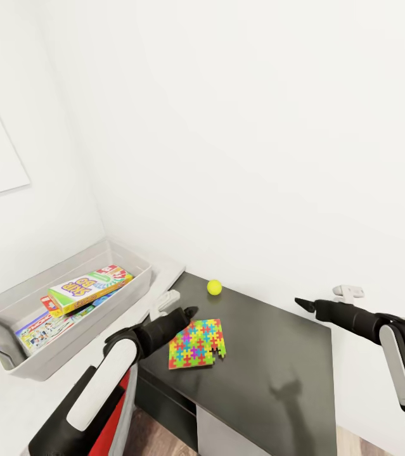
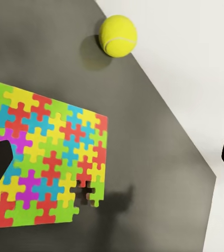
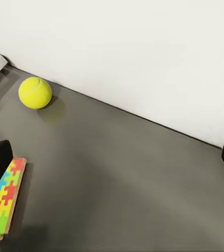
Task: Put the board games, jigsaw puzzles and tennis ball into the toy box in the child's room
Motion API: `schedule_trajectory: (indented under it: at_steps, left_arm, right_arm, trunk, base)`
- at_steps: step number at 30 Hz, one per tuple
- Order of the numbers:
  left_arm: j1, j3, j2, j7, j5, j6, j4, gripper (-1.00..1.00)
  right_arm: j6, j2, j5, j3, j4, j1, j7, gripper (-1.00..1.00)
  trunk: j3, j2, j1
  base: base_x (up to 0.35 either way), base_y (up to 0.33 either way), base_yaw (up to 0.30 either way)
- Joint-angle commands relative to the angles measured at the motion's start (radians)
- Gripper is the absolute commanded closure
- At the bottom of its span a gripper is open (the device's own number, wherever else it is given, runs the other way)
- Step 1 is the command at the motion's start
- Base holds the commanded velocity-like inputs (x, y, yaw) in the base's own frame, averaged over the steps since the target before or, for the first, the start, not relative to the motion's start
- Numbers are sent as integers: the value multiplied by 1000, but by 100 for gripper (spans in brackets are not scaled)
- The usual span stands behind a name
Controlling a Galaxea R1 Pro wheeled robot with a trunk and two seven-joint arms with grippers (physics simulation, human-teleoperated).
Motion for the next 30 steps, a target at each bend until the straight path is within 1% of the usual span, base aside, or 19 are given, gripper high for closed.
schedule_trajectory:
  at_steps: [1,19,30]
  left_arm:
    - [-2,1,1,8,7,1,-1,-100]
    - [-7,10,-1,7,8,8,-2,-100]
    - [-9,11,-3,7,8,10,-2,-100]
  right_arm:
    - [7,0,-4,-1,-1,-3,1,-100]
    - [9,5,-4,2,-5,-10,0,-100]
    - [9,13,-3,5,-4,-11,-3,-100]
  trunk:
    - [2,6,-4]
    - [58,132,-73]
    - [93,209,-115]
  base:
    - [0,0,0]
    - [0,0,0]
    - [0,0,0]
